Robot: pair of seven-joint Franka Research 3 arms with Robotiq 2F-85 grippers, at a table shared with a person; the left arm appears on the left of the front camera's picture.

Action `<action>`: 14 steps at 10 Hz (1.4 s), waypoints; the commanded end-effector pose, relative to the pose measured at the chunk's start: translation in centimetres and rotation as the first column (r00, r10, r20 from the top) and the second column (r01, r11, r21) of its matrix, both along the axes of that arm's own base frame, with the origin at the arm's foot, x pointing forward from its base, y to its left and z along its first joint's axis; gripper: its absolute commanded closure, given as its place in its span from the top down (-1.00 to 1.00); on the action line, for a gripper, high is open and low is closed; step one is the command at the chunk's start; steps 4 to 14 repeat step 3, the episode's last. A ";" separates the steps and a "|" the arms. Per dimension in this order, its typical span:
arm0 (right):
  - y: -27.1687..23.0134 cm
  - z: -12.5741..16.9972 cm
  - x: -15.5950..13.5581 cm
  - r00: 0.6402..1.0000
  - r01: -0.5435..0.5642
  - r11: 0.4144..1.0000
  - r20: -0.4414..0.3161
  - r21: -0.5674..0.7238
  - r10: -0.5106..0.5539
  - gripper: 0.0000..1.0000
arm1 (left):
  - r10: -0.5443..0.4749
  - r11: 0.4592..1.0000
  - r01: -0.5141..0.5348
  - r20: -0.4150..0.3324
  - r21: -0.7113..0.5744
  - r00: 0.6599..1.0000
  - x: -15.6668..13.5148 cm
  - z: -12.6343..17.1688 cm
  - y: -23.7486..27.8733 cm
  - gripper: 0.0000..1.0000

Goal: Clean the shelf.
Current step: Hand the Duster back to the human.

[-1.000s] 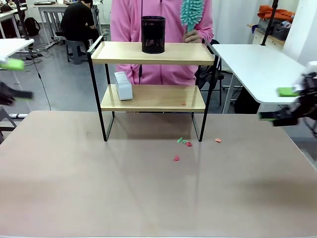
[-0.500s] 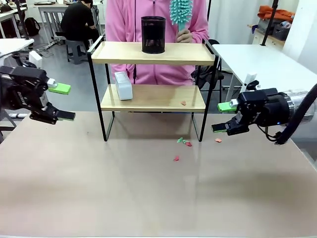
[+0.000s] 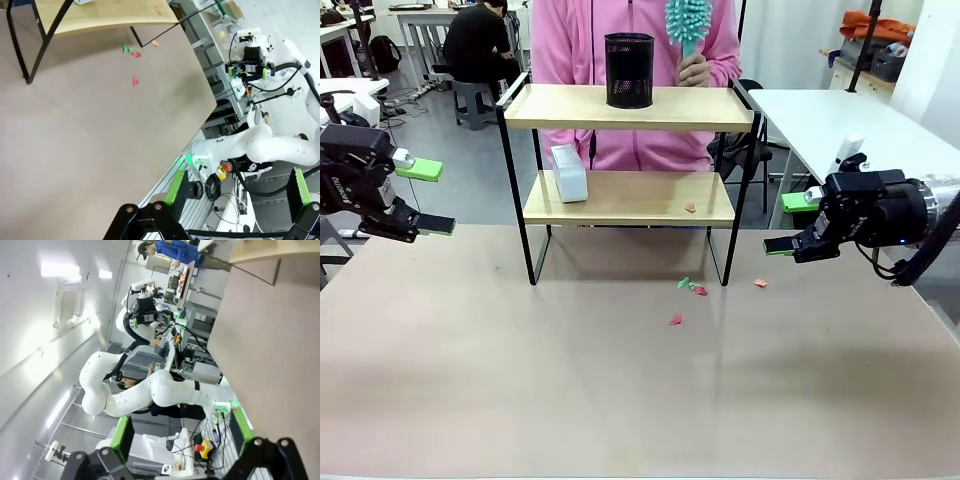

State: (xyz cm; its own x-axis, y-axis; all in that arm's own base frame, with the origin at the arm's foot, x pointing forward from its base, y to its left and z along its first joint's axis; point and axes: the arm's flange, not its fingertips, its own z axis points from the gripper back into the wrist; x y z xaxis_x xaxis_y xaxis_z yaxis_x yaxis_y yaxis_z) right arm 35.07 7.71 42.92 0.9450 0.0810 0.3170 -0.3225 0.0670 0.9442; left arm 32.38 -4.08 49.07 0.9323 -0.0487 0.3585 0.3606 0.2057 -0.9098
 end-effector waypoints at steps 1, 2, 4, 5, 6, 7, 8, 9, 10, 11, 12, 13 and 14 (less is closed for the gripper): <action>0.1 0.3 -0.2 1.000 -0.015 1.000 0.001 -0.001 0.015 1.00 | -0.009 1.000 0.009 -0.008 0.001 1.000 -0.3 0.1 0.0 1.00; 0.1 0.3 -0.2 1.000 -0.015 1.000 0.001 -0.001 0.015 1.00 | -0.009 1.000 0.009 -0.008 0.001 1.000 -0.3 0.1 0.0 1.00; 0.1 0.3 -0.2 1.000 -0.015 1.000 0.001 -0.001 0.015 1.00 | -0.009 1.000 0.009 -0.008 0.001 1.000 -0.3 0.1 0.0 1.00; 0.1 0.3 -0.2 1.000 -0.015 1.000 0.001 -0.001 0.015 1.00 | -0.009 1.000 0.009 -0.008 0.001 1.000 -0.3 0.1 0.0 1.00; 0.1 0.3 -0.2 1.000 -0.015 1.000 0.001 -0.001 0.015 1.00 | -0.009 1.000 0.009 -0.008 0.001 1.000 -0.3 0.1 0.0 1.00; 0.1 0.3 -0.2 1.000 -0.015 1.000 0.001 -0.001 0.015 1.00 | -0.009 1.000 0.009 -0.008 0.001 1.000 -0.3 0.1 0.0 1.00; 0.1 0.3 -0.2 1.000 -0.015 1.000 0.001 -0.001 0.015 1.00 | -0.009 1.000 0.009 -0.008 0.001 1.000 -0.3 0.1 0.0 1.00; 0.1 0.3 -0.2 1.000 -0.015 1.000 0.001 -0.001 0.015 1.00 | -0.009 1.000 0.009 -0.008 0.001 1.000 -0.3 0.1 0.0 1.00; 0.1 0.3 -0.2 1.000 -0.015 1.000 0.001 -0.001 0.015 1.00 | -0.009 1.000 0.009 -0.008 0.001 1.000 -0.3 0.1 0.0 1.00; 0.1 0.3 -0.2 1.000 -0.015 1.000 0.001 -0.001 0.015 1.00 | -0.009 1.000 0.009 -0.008 0.001 1.000 -0.3 0.1 0.0 1.00; 0.1 0.3 -0.2 1.000 -0.015 1.000 0.001 -0.001 0.015 1.00 | -0.009 1.000 0.009 -0.008 0.001 1.000 -0.3 0.1 0.0 1.00; 0.1 0.3 -0.2 1.000 -0.015 1.000 0.001 -0.001 0.015 1.00 | -0.009 1.000 0.009 -0.008 0.001 1.000 -0.3 0.1 0.0 1.00; 0.1 0.3 -0.2 1.000 -0.015 1.000 0.001 -0.001 0.015 1.00 | -0.009 1.000 0.009 -0.008 0.001 1.000 -0.3 0.1 0.0 1.00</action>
